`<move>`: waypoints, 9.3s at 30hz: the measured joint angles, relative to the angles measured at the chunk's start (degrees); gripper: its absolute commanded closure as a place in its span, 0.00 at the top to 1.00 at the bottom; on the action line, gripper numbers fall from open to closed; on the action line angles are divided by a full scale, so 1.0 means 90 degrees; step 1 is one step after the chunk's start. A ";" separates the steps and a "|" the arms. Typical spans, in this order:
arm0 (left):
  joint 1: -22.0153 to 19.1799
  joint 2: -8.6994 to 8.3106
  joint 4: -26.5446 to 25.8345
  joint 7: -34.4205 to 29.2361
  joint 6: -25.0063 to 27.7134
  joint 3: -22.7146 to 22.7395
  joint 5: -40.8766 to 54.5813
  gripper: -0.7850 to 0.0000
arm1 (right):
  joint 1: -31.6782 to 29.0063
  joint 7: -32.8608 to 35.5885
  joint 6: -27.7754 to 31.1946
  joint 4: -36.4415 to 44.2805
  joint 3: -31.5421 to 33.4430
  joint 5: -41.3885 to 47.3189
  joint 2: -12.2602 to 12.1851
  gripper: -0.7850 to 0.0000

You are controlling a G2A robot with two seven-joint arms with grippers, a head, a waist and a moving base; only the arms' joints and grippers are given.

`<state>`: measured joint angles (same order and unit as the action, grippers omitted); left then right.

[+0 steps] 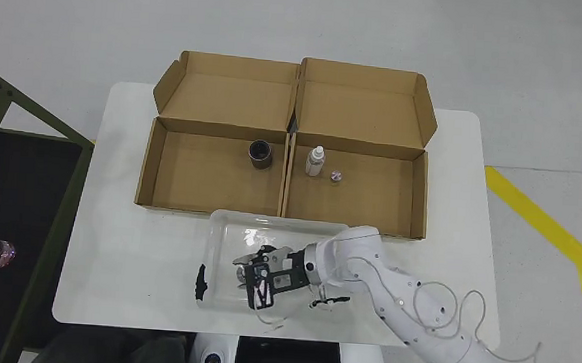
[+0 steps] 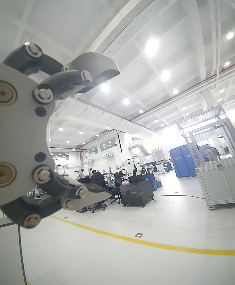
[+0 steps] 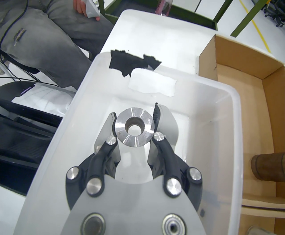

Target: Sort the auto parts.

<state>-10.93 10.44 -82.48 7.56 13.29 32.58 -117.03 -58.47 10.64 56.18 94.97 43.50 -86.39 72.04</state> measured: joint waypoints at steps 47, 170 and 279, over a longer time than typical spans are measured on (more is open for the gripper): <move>0.0000 0.0000 0.0000 0.0000 0.0000 0.0000 0.0000 1.00 | 0.0679 -0.0520 -0.0875 -0.0189 0.0742 0.1771 -0.0005 0.00; 0.0000 0.0000 0.0000 0.0000 0.0000 0.0000 0.0000 1.00 | 0.0535 0.0854 -0.0579 -0.0334 0.1257 0.0971 0.0539 0.49; 0.0000 0.0000 0.0000 0.0000 0.0000 0.0000 0.0000 1.00 | -0.4282 -0.3043 -0.1321 0.1313 0.6940 -0.0111 -0.0698 1.00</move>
<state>-10.93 10.44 -82.48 7.56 13.29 32.58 -117.03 -97.01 -16.75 44.29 106.79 105.96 -87.39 65.76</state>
